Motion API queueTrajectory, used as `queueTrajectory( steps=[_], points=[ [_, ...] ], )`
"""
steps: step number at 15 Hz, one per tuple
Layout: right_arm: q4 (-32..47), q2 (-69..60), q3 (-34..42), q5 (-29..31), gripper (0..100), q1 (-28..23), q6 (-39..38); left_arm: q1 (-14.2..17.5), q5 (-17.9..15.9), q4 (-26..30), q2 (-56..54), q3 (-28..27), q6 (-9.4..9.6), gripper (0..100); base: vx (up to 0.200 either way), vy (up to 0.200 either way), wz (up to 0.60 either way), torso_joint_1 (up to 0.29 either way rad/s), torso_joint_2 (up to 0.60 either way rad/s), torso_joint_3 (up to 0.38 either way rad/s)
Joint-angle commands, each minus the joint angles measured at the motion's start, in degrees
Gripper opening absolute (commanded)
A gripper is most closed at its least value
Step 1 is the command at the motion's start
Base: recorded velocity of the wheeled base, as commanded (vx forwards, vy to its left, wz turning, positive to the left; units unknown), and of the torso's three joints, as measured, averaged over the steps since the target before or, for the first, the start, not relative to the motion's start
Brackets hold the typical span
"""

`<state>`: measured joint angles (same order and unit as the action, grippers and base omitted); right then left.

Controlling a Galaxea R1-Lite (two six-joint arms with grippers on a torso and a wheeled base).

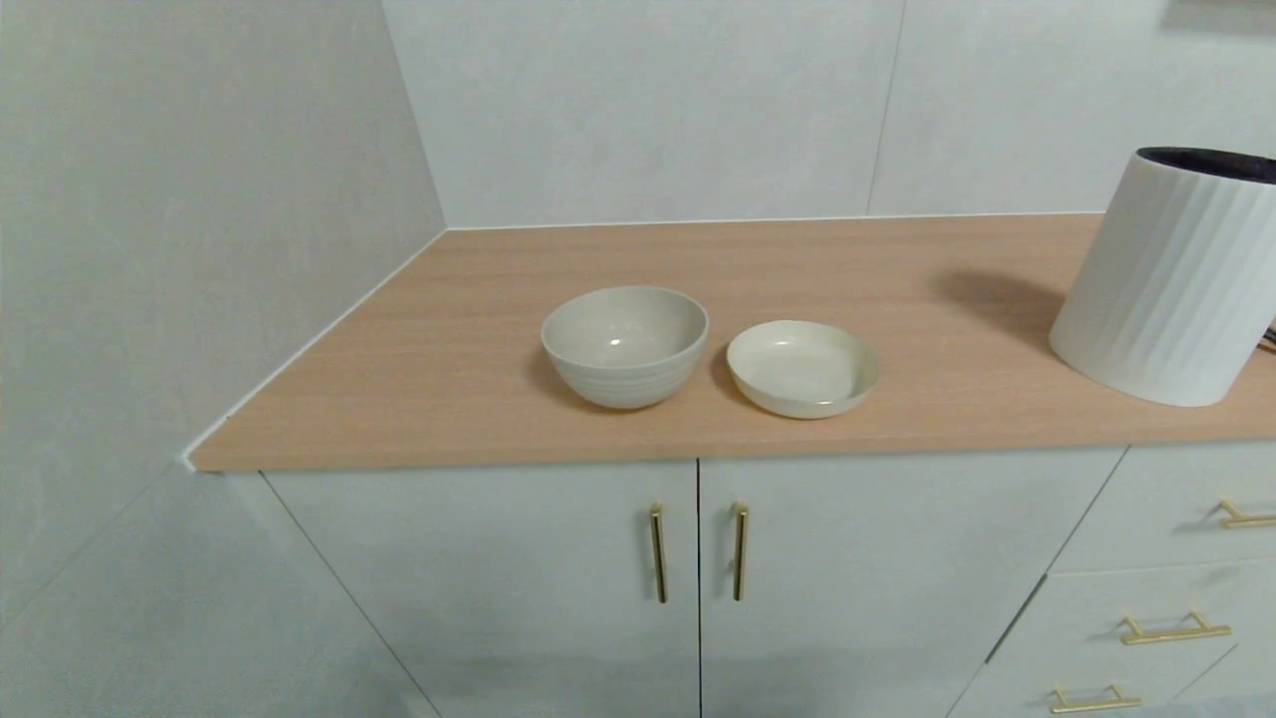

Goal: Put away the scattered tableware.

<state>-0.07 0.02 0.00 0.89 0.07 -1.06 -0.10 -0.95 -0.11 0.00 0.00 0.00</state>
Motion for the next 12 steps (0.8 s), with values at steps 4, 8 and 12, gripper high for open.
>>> queueTrajectory(
  steps=[4,8,12],
  points=[
    [0.0,0.0,0.0,0.0,100,0.0,0.0,0.0,0.0,0.0,0.0,0.0,0.00,100,0.000,0.000,0.00,-0.182,0.47,0.298],
    [0.0,0.0,0.0,0.0,100,0.0,-0.1,0.0,0.0,0.0,0.0,0.0,0.00,100,0.000,0.000,0.00,-0.155,0.45,0.301],
    [0.0,0.0,0.0,0.0,100,0.0,-0.1,0.0,0.0,0.0,0.0,0.0,0.00,100,0.000,0.000,0.00,-0.108,0.40,0.297]
  ],
)
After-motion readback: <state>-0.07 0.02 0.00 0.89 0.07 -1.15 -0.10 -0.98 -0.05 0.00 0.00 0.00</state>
